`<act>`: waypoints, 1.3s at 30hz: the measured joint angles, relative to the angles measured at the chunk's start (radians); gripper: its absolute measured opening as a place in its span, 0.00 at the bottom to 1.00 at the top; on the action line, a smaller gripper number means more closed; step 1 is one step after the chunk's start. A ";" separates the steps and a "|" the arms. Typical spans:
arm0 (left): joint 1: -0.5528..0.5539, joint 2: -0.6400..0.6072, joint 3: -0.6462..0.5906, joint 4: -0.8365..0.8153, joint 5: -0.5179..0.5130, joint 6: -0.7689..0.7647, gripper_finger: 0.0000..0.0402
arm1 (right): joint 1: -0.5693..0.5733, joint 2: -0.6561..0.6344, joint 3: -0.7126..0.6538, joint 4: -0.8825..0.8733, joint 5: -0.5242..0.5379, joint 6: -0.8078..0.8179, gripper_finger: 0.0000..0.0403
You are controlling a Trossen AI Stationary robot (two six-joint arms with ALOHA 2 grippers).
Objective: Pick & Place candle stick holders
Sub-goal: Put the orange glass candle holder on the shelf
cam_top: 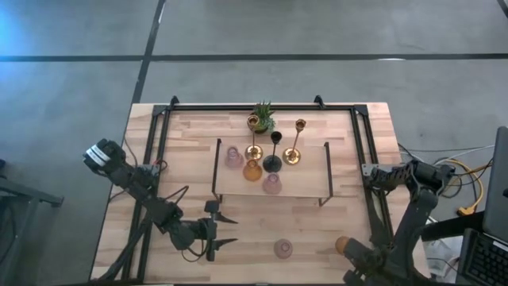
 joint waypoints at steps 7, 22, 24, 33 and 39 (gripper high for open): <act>0.000 0.000 0.000 0.000 0.001 0.000 0.61 | 0.042 -0.005 -0.140 0.046 -0.023 -0.011 0.02; 0.000 0.000 0.000 0.000 0.001 -0.063 0.61 | 0.044 -0.139 -0.318 0.139 0.109 -0.235 0.02; 0.000 0.000 0.000 0.000 0.001 -0.064 0.61 | 0.044 -0.161 -0.332 0.183 0.134 -0.275 0.02; 0.000 0.000 0.000 0.000 0.001 -0.061 0.61 | 0.029 -0.197 -0.380 0.287 0.196 -0.414 0.02; 0.000 0.000 0.000 0.000 0.001 -0.060 0.61 | 0.007 -0.197 -0.380 0.331 0.273 -0.545 0.02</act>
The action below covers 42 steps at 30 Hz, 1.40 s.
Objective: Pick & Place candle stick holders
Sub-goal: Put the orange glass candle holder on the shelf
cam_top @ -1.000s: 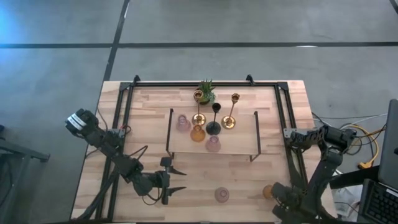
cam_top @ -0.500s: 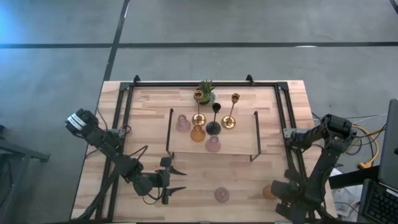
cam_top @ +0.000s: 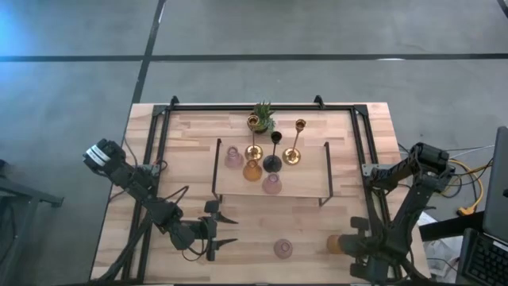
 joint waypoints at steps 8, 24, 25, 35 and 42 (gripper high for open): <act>0.000 0.000 0.000 0.000 0.000 -0.001 0.61 | -0.055 0.000 0.000 0.005 0.057 -0.050 0.03; 0.000 0.000 0.000 0.000 -0.001 -0.007 0.61 | -0.080 0.013 -0.013 0.002 0.151 -0.066 0.51; 0.000 0.000 0.000 0.000 -0.001 -0.007 0.61 | -0.080 0.013 -0.013 0.002 0.161 -0.070 0.53; 0.000 0.000 0.000 0.000 -0.001 -0.007 0.61 | -0.080 0.013 -0.041 0.058 0.271 -0.043 0.49; 0.000 0.000 0.000 0.000 -0.001 -0.007 0.61 | -0.079 0.013 -0.067 0.132 0.331 -0.013 0.41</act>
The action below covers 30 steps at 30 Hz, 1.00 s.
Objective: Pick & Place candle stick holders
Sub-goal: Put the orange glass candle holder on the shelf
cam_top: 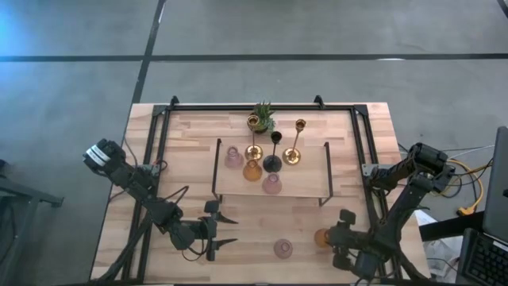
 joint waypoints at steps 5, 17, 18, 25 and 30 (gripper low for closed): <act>0.000 0.000 0.000 0.000 0.000 0.000 0.61 | 0.000 0.000 -0.001 0.005 0.079 0.029 0.40; 0.000 0.000 0.000 0.000 0.000 0.003 0.61 | 0.000 0.000 -0.053 0.092 0.147 0.080 0.51; 0.000 0.000 0.000 0.000 0.000 0.003 0.61 | 0.000 0.000 -0.064 0.117 0.160 0.074 0.52; 0.000 0.000 0.000 0.000 0.000 0.006 0.61 | -0.003 0.000 -0.105 0.186 0.192 0.052 0.56; 0.001 0.000 0.000 0.000 0.000 0.006 0.61 | -0.008 0.000 -0.108 0.188 0.207 0.045 0.48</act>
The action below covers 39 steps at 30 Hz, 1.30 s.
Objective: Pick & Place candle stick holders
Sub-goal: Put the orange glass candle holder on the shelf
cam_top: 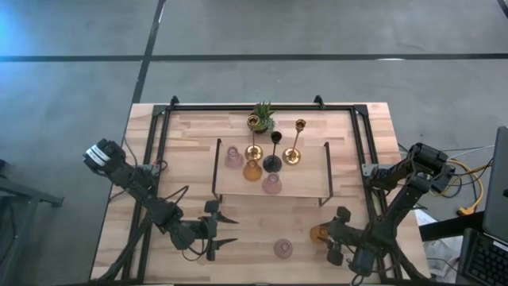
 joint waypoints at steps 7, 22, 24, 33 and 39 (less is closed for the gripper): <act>0.000 0.000 0.000 -0.003 0.000 0.003 0.61 | 0.000 0.000 -0.001 -0.002 0.010 -0.004 0.31; 0.000 0.000 -0.001 -0.009 0.000 0.003 0.61 | -0.083 -0.108 0.134 -0.006 0.034 -0.149 0.31; 0.000 0.000 -0.001 -0.009 0.000 0.003 0.61 | -0.119 -0.149 0.174 -0.004 0.013 -0.240 0.31; 0.000 0.000 0.000 -0.007 0.000 0.003 0.61 | -0.303 -0.341 0.238 -0.025 -0.075 -0.601 0.31; 0.001 0.000 0.000 -0.007 0.000 0.003 0.61 | -0.420 -0.444 0.221 -0.060 -0.081 -0.708 0.31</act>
